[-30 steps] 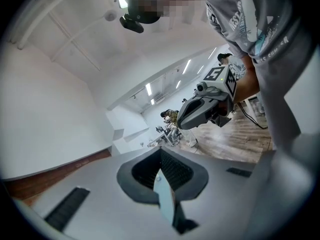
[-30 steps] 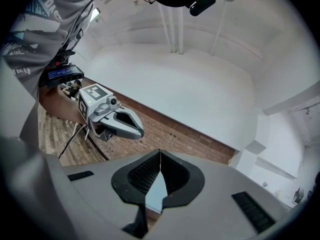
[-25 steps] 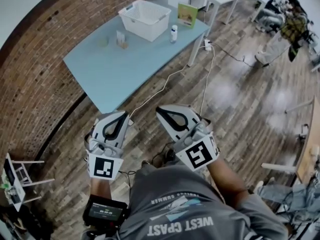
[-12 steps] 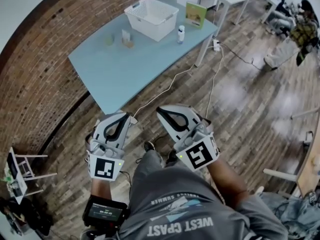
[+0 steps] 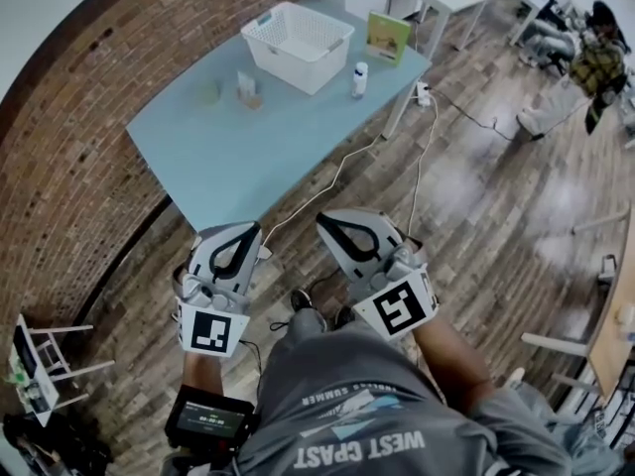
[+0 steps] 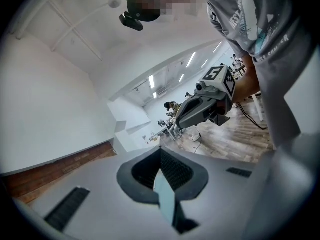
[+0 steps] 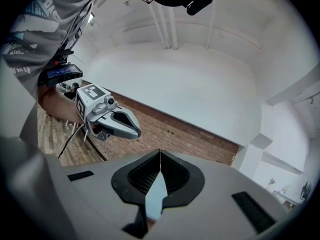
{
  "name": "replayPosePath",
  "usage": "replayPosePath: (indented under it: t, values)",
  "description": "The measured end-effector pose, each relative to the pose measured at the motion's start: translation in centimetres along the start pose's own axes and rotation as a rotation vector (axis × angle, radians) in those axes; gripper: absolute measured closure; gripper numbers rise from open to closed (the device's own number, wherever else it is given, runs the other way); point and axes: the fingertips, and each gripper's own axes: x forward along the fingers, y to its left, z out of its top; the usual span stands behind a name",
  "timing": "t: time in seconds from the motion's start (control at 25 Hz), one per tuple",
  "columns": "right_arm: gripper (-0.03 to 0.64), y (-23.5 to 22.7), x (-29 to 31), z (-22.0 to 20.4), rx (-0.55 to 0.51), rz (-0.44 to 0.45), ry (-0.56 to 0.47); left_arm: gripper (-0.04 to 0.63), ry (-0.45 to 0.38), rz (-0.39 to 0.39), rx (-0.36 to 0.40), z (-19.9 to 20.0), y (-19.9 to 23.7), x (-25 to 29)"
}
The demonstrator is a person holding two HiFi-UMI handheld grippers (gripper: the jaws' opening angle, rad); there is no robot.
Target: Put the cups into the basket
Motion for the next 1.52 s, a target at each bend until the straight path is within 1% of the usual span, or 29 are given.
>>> replayPosePath:
  t: [0.24,0.4,0.48,0.6,0.68,0.84,1.04,1.24,1.52]
  values:
    - [0.603,-0.9,4.2,0.3,-0.013,-0.027,0.027,0.594,-0.044,-0.001,-0.005,-2.3,4.2,0.4]
    - [0.603,-1.1,7.8,0.7,-0.032,-0.053,0.041,0.594,-0.059,-0.01,-0.025,-5.1,6.9,0.2]
    - [0.603,-0.9,9.4,0.6,-0.035,-0.047,0.06,0.594,-0.055,-0.005,-0.04,-6.7,7.7,-0.1]
    - [0.603,-0.5,11.0,0.3,-0.039,-0.01,0.085,0.594,-0.032,0.014,-0.071,-8.4,8.4,-0.7]
    - [0.603,-0.8,11.1,0.4,-0.045,0.0,0.083,0.595,-0.034,0.015,-0.08,-8.6,8.5,-0.4]
    - [0.603,-2.5,11.8,0.4,-0.05,-0.009,0.049,0.594,-0.07,0.024,-0.066,-8.0,9.5,1.2]
    - [0.603,-4.3,13.6,-0.7,-0.043,0.039,0.037,0.594,-0.017,0.06,-0.086,-9.2,11.0,2.9]
    - [0.603,-6.9,14.4,-1.4,-0.029,0.084,-0.004,0.594,0.025,0.1,-0.074,-9.2,12.3,5.4]
    - [0.603,-10.2,13.9,-3.5,-0.031,0.139,-0.052,0.594,0.074,0.147,-0.061,-8.7,11.9,9.4]
